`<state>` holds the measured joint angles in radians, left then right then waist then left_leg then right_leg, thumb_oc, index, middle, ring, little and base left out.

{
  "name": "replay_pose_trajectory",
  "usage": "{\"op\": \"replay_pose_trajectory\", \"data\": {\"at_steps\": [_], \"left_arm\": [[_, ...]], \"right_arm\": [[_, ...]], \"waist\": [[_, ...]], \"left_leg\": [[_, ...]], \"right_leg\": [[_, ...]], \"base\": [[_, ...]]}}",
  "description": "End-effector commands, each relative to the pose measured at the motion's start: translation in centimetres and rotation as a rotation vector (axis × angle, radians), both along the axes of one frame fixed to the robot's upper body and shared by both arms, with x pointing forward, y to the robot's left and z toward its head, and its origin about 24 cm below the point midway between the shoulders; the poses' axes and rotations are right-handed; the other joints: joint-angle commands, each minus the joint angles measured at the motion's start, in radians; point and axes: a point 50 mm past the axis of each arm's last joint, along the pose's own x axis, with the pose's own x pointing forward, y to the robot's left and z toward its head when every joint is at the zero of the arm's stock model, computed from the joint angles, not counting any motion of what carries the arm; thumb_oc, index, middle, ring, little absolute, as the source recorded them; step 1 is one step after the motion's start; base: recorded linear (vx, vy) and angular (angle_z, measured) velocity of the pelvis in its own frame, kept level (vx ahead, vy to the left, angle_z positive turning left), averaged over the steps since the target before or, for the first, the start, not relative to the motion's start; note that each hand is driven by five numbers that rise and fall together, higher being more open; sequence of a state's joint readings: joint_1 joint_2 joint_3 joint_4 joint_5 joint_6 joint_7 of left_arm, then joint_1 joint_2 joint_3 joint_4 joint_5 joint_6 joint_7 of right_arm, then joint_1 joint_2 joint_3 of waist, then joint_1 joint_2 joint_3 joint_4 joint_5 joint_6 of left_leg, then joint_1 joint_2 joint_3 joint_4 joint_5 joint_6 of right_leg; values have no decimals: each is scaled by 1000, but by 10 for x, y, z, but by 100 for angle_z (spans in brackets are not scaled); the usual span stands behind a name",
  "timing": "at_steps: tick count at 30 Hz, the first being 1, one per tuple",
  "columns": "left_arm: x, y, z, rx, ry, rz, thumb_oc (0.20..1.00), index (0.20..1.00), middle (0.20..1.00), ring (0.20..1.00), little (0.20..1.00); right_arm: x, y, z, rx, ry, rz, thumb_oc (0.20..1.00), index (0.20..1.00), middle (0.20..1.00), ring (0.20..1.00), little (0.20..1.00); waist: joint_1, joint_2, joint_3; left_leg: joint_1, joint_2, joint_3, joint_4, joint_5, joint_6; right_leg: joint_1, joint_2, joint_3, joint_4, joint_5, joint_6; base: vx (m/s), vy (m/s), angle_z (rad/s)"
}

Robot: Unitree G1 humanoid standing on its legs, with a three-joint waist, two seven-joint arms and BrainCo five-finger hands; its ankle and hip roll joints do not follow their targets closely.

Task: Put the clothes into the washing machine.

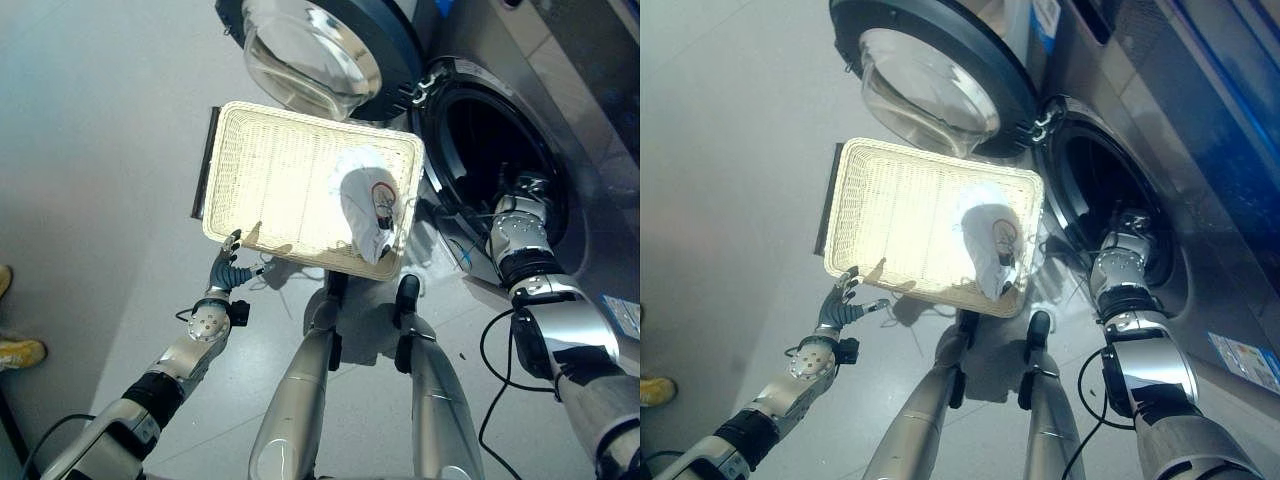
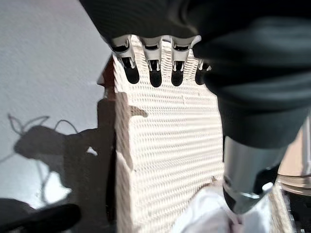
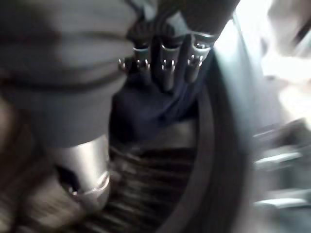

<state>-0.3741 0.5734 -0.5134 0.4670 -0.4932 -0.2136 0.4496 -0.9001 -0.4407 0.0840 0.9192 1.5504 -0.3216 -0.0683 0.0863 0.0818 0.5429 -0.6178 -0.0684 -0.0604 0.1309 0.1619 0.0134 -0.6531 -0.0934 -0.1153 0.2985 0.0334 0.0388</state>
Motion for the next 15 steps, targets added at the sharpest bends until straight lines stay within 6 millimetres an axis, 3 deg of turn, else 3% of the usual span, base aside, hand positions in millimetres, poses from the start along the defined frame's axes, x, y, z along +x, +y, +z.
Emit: {"op": "replay_pose_trajectory", "data": {"at_steps": [1, 2, 6, 8, 9, 11, 15], "left_arm": [[-4, 8, 0, -47, -74, 119, 1000, 1000, 1000, 1000, 1000], [-8, 11, -7, -70, -62, 177, 1000, 1000, 1000, 1000, 1000], [-22, 19, -23, -146, -53, 309, 1000, 1000, 1000, 1000, 1000], [-32, 28, -34, -215, -38, 386, 1000, 1000, 1000, 1000, 1000], [-32, 28, -34, -215, -38, 386, 1000, 1000, 1000, 1000, 1000], [-43, 39, -44, -227, -23, 449, 1000, 1000, 1000, 1000, 1000], [-57, 49, -62, -233, 61, 504, 1000, 1000, 1000, 1000, 1000]], "right_arm": [[-12, -28, 15, -354, -8, -74, 1000, 1000, 1000, 1000, 1000], [-11, -17, 20, -615, 49, -102, 1000, 1000, 1000, 1000, 1000], [-8, -3, 26, -1270, 284, -230, 1000, 1000, 1000, 1000, 1000], [-8, -6, 24, -1490, 360, -244, 1000, 1000, 1000, 1000, 1000], [-8, -6, 24, -1490, 360, -244, 1000, 1000, 1000, 1000, 1000], [-9, -5, 22, -1658, 394, -236, 1000, 1000, 1000, 1000, 1000], [-6, 16, 22, -1918, 367, -220, 1000, 1000, 1000, 1000, 1000]], "waist": [[2, 26, -23], [5, 20, -23], [16, 5, -23], [24, -2, -23], [24, -2, -23], [34, -10, -23], [54, -26, -23]], "left_leg": [[-3, -50, 45, 43, -56, 39], [-7, -50, 43, 43, -54, 37], [-22, -49, 44, 45, -47, 34], [-23, -49, 41, 41, -45, 35], [-23, -49, 41, 41, -45, 35], [-26, -46, 40, 42, -44, 34], [-29, -40, 38, 44, -45, 31]], "right_leg": [[21, 77, -32, -48, 45, -16], [21, 77, -37, -52, 44, -16], [9, 76, -53, -56, 50, -16], [8, 76, -62, -58, 49, -17], [8, 76, -62, -58, 49, -17], [7, 74, -74, -54, 45, -18], [12, 67, -104, -45, 38, -16]], "base": [[-52, -19, -4], [-61, -23, -4], [-69, -25, -2], [-38, -13, 4], [-27, -12, 7], [-30, -19, 9], [-35, -20, 10]]}}
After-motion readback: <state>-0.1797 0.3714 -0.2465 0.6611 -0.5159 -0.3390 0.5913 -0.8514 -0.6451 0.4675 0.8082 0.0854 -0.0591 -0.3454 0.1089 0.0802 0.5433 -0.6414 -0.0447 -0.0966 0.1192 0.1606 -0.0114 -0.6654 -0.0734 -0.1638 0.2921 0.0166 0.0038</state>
